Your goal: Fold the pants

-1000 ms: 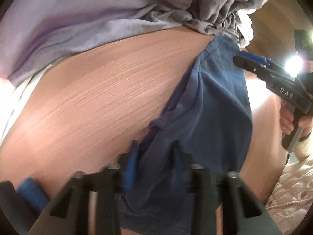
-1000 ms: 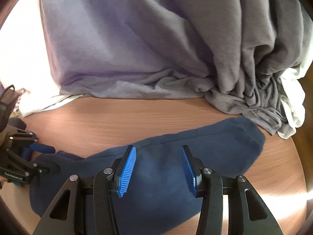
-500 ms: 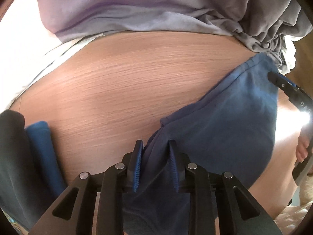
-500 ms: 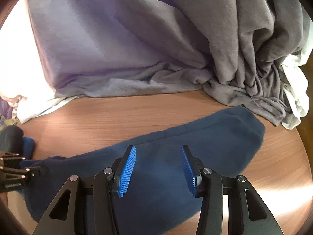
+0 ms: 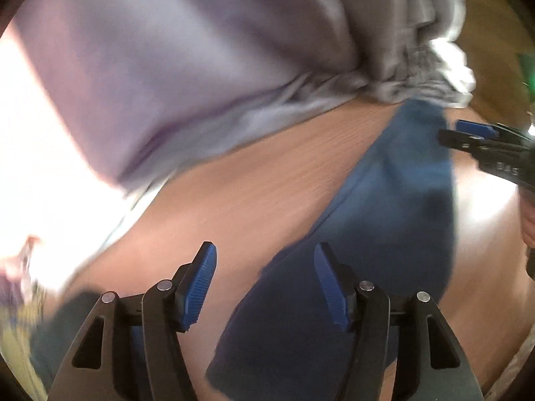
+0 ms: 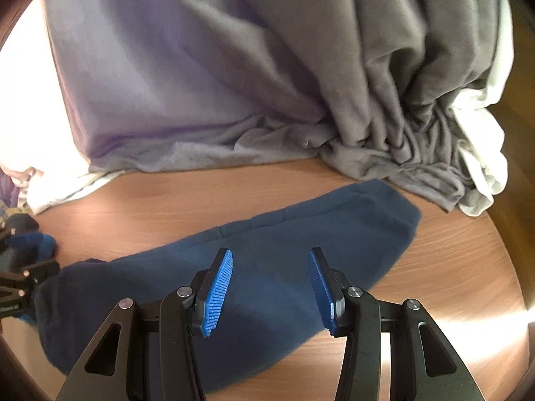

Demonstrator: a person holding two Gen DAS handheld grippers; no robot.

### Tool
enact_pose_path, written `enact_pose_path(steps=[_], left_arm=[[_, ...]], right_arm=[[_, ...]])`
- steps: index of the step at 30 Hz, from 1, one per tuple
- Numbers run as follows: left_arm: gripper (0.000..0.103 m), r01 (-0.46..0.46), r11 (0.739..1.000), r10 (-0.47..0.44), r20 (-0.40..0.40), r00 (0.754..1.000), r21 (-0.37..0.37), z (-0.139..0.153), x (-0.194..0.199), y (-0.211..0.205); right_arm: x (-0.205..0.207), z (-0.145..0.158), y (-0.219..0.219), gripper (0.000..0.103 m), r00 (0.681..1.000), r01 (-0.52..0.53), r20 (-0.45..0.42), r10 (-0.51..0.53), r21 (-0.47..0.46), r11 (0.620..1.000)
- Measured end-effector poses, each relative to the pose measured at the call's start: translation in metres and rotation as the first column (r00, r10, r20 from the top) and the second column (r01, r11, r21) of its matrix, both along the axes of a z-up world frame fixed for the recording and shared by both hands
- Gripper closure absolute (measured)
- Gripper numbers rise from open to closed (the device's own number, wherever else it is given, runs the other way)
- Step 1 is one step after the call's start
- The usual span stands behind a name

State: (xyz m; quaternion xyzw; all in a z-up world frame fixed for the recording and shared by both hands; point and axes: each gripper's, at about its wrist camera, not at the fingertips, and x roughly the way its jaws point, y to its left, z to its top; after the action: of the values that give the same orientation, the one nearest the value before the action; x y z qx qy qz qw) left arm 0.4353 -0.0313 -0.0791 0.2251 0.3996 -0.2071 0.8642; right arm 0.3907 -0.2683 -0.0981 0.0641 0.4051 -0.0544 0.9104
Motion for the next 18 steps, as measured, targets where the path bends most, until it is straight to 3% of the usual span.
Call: enact_pose_path(steps=[4, 10, 14, 18], left_arm=[[0.043, 0.158, 0.984, -0.159, -0.006, 0.987, -0.081, 0.011, 0.007, -0.035], [0.042, 0.335, 0.924, -0.328, 0.067, 0.942, -0.185, 0.024, 0.024, -0.100], [0.039, 0.400, 0.903, -0.389, 0.095, 0.916, -0.155, 0.019, 0.040, -0.148], [0.039, 0.438, 0.889, -0.436, 0.048, 0.899, -0.134, 0.003, 0.058, -0.182]], right_arm=[[-0.020, 0.020, -0.020, 0.048, 0.996, 0.034, 0.083, -0.034, 0.009, 0.999], [-0.043, 0.040, -0.061, 0.048, 0.965, 0.166, 0.202, -0.167, 0.024, 0.986], [-0.045, 0.035, -0.085, 0.048, 0.949, 0.243, 0.204, -0.239, 0.009, 0.970], [-0.045, 0.022, -0.108, 0.048, 0.942, 0.286, 0.169, -0.289, 0.038, 0.957]])
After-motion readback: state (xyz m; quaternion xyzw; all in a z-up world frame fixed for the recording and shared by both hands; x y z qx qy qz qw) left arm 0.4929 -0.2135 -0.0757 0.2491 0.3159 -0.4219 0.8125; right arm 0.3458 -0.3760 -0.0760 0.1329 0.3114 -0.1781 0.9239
